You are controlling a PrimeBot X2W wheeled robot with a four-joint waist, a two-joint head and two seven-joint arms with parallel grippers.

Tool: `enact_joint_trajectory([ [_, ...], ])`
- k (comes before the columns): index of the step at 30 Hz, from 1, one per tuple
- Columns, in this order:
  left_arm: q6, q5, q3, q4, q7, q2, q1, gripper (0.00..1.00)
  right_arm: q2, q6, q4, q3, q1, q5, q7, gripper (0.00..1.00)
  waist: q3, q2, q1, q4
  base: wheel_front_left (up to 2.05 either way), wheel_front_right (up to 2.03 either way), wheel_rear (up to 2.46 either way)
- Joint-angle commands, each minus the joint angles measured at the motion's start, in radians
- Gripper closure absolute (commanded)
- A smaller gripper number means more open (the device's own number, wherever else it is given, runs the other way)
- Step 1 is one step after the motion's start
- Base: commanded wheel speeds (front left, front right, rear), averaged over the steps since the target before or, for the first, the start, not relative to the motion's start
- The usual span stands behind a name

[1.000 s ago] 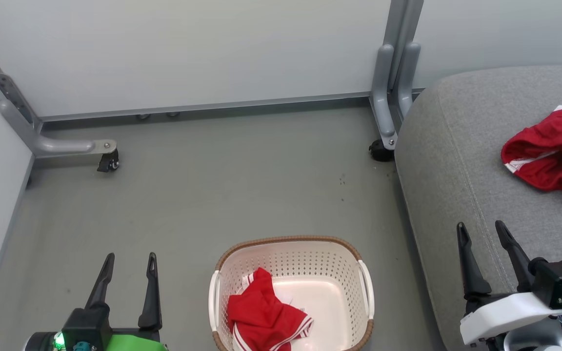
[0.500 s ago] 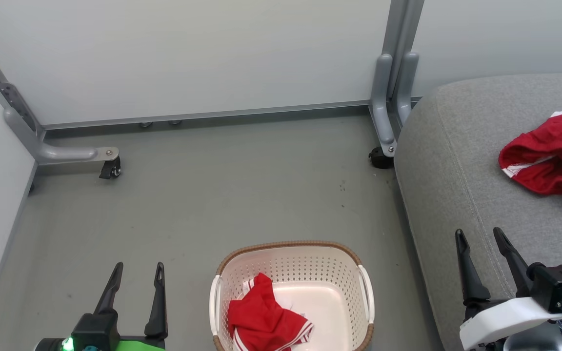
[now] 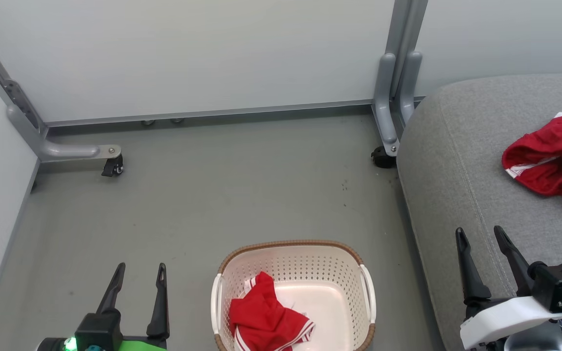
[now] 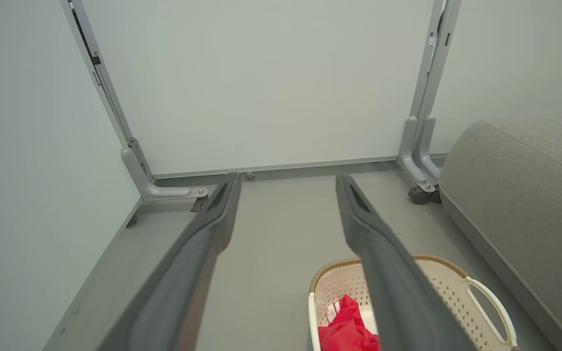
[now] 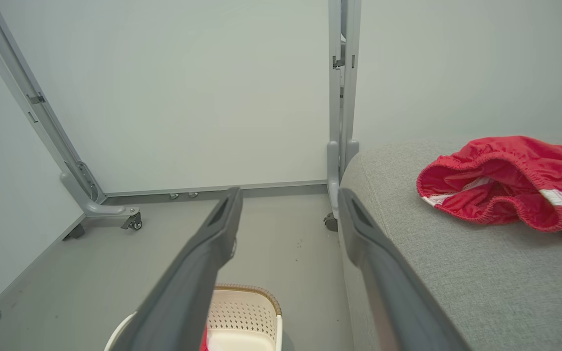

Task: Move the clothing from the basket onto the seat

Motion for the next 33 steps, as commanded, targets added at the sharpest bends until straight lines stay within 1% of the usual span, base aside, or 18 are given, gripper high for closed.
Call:
enact_joint_trajectory([
  [1, -0.003, 0.008, 0.004, -0.002, 0.000, -0.004, -0.013, 0.00, -0.002, 0.000, -0.006, -0.001, 0.005, -0.001, 0.000, 0.00, 0.001, 0.0000, 0.0001, 0.001, 0.00, 0.00, 0.00],
  [6, -0.011, 0.026, -0.015, 0.003, 0.000, -0.011, -0.039, 0.00, -0.002, 0.000, -0.021, -0.007, -0.006, -0.001, 0.003, 0.00, 0.022, 0.0000, 0.0001, 0.007, 0.00, 0.00, 0.00],
  [10, -0.030, 0.051, -0.059, 0.049, 0.003, -0.021, -0.100, 0.00, -0.002, 0.000, -0.045, -0.005, -0.042, -0.004, 0.005, 0.00, 0.084, 0.0000, 0.0001, 0.004, 0.00, 0.00, 0.00],
  [13, -0.059, 0.074, -0.110, 0.102, 0.014, -0.040, -0.174, 0.00, -0.002, 0.000, -0.063, -0.002, -0.080, -0.011, 0.004, 0.00, 0.151, 0.0000, 0.0001, -0.003, 0.00, 0.00, 0.00],
  [16, -0.092, 0.101, -0.174, 0.179, 0.038, -0.060, -0.257, 0.00, -0.002, 0.000, -0.081, -0.004, -0.122, -0.011, -0.003, 0.00, 0.225, 0.0000, 0.0001, -0.007, 0.00, 0.00, 0.00],
  [20, -0.114, 0.137, -0.250, 0.294, 0.056, -0.082, -0.368, 0.00, -0.002, 0.000, -0.099, 0.003, -0.179, -0.012, -0.012, 0.00, 0.320, 0.0000, 0.0001, -0.025, 0.00, 0.00, 0.00],
  [25, -0.127, 0.186, -0.335, 0.445, 0.060, -0.105, -0.495, 0.00, -0.002, 0.000, -0.096, 0.016, -0.235, -0.006, -0.033, 0.00, 0.405, 0.0000, 0.0001, -0.053, 0.00, 0.00, 0.00],
  [33, -0.141, 0.230, -0.460, 0.677, 0.076, -0.113, -0.661, 0.00, -0.002, 0.000, -0.086, 0.070, -0.328, 0.007, -0.078, 0.00, 0.542, 0.0000, 0.0001, -0.134, 0.00, 0.00, 0.00],
])
